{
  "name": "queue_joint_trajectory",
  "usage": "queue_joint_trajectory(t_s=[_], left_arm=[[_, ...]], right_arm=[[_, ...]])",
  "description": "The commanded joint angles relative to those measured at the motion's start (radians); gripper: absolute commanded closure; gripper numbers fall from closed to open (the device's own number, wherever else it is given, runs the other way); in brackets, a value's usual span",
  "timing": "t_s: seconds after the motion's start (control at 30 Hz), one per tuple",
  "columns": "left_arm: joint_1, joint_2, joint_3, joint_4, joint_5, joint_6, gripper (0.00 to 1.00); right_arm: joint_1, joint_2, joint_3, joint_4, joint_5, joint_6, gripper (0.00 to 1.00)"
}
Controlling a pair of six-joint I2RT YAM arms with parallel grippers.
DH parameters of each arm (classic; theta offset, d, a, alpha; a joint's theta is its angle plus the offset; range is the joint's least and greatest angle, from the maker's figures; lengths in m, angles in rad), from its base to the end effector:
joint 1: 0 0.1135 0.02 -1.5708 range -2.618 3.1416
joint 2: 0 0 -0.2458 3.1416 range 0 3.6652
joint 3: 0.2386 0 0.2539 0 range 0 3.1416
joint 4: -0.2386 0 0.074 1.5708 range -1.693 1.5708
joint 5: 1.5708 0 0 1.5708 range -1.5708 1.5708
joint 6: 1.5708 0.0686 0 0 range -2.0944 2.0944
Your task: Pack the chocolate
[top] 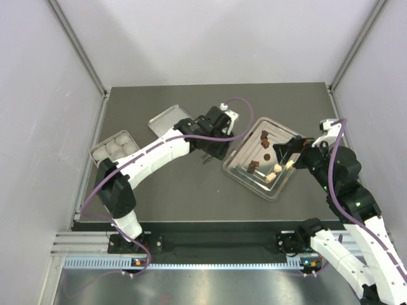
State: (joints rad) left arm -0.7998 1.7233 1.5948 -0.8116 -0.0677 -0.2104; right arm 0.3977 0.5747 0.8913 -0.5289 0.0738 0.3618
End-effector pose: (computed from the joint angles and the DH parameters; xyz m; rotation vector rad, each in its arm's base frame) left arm 0.2777 -0.2791 0.2693 0.7106 2.4375 -0.3256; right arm 0.1575 0.0607 0.3509 0.0214 1.8078 0.4789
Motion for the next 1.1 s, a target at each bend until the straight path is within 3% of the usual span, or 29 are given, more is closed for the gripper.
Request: queue_joint_trajectory(t_s=[0.0,0.37,1.07], left_arm=[[-0.091,0.002,0.024,0.054,-0.006,-0.01,0.43],[-0.231,0.064,0.021,0.058,-0.037,-0.078,0.42],[-0.24,0.137,-0.016,0.103,-0.05,-0.138,0.42]], right_arm=[[0.015,-0.012,0.047,0.0,0.043,-0.021,0.0],[0.013,-0.029,0.058,-0.005,0.073,-0.024,0.0],[0.016,-0.042,0.054,-0.011,0.109,-0.038,0.0]])
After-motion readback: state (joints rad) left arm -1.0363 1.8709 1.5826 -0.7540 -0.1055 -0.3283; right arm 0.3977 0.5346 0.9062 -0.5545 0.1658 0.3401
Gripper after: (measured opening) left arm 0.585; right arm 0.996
